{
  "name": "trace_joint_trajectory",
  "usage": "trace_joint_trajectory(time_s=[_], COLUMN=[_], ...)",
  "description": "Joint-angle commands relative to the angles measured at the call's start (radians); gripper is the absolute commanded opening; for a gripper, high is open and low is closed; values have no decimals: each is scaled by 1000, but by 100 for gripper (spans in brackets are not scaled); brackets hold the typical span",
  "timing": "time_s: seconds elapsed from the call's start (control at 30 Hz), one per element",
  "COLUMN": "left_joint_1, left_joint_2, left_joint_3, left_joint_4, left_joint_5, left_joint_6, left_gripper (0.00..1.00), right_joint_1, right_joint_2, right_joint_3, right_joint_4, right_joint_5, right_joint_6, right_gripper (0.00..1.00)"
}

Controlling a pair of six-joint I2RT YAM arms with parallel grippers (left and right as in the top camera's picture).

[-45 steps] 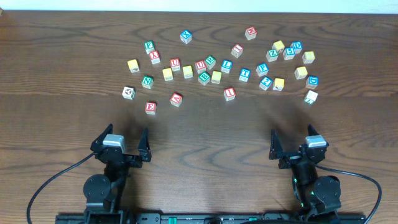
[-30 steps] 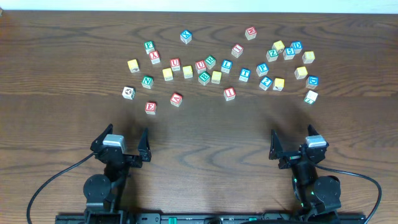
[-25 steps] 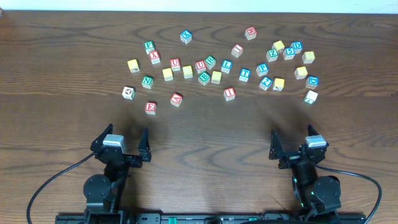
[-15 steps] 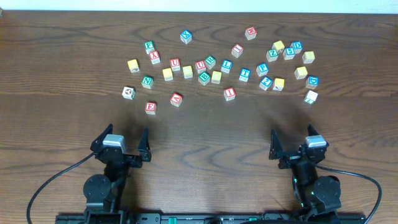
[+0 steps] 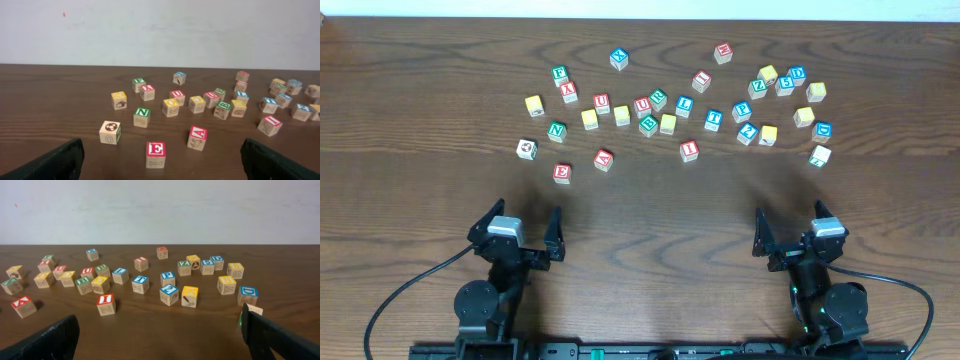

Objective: Spell out NEURIPS

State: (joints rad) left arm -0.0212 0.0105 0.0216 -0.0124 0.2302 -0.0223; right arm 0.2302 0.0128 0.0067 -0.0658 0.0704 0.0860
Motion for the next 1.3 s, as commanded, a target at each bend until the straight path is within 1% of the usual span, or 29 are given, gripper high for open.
trace_joint_trajectory(time_s=[0.0,0.07,0.2,0.27,0.33,0.37,0.43,0.5,0.6,0.67,0.7,0.77,0.9,1.17,1.27], left_joint_1=[-3,-3,-2,-2,-2,-2,-2,-2,-2,-2,-2,-2,-2,-2,-2], left_joint_2=[-3,24,185,344,548,605,766,960,1160,1320,1373,1442,1511,1523,1531], left_joint_3=[56,113,283,427,619,676,848,1073,1311,1487,1535,1569,1568,1566,1566], left_joint_4=[-34,-50,-121,-177,-267,-298,-404,-564,-754,-909,-952,-981,-982,-981,-977], left_joint_5=[46,33,19,19,20,20,20,21,20,20,20,20,20,19,-38], left_joint_6=[21,35,101,126,128,128,127,127,135,138,138,138,138,138,119], left_gripper=[98,98,97,98,98,98,98,98,98,98,98,98,98,98,98], right_joint_1=[-8,-8,-8,-8,-8,-8,-8,-8,-8,-8,-8,-8,-8,-8,-8], right_joint_2=[-3,-3,-3,-3,-3,-3,-3,-3,-3,-3,-3,-3,-3,-3,-3], right_joint_3=[-1,-1,-1,-1,-1,-1,-1,-1,-1,-1,-1,-1,-1,-1,-1], right_joint_4=[-5,-5,-5,-5,-5,-5,-5,-5,-5,-5,-5,-5,-5,-5,-5], right_joint_5=[-10,-10,-10,-10,-10,-10,-10,-10,-10,-10,-10,-10,-10,-10,-10], right_joint_6=[-13,-13,-13,-13,-13,-13,-13,-13,-13,-13,-13,-13,-13,-13,-13], right_gripper=[99,99,99,99,99,99,99,99,99,99,99,99,99,99,99])
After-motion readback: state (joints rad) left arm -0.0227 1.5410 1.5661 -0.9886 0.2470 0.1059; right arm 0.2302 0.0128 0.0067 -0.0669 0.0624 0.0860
